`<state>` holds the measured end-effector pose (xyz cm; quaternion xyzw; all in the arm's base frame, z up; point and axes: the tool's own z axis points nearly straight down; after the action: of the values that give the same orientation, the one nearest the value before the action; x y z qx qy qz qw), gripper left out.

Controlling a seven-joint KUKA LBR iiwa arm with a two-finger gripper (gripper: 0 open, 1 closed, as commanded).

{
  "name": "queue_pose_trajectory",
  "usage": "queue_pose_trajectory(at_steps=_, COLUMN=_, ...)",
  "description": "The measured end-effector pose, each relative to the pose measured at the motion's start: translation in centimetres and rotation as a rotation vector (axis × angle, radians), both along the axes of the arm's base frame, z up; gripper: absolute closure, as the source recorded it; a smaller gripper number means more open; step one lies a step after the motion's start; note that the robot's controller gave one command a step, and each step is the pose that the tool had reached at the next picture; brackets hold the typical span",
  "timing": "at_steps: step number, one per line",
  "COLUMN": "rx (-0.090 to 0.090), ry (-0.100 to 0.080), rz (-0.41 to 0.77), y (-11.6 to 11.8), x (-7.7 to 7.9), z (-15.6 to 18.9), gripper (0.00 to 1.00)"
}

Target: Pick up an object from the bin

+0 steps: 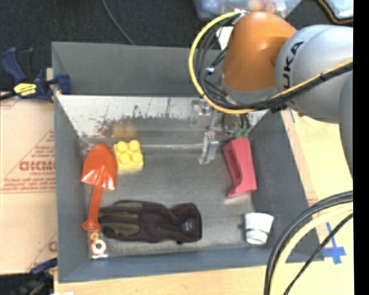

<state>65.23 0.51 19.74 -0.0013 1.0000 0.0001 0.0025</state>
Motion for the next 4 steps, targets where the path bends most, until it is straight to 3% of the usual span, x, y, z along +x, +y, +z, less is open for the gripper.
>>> queue_pose_trajectory(at_steps=1, rx=0.0, ry=0.0, rz=0.0, y=0.0, x=0.0, z=0.0, gripper=0.0)
queue_pose_trajectory(at_steps=2, rx=-0.003, ry=0.002, rz=0.002, y=-5.9, x=-5.5, z=-3.8, gripper=0.0)
queue_pose_trajectory(at_steps=3, rx=0.002, ry=-0.014, rz=0.126, y=1.3, x=-1.9, z=-9.0, gripper=0.0)
queue_pose_trajectory(at_steps=4, rx=-0.007, ry=-0.009, rz=0.099, y=-4.0, x=-5.8, z=-10.3, gripper=0.0)
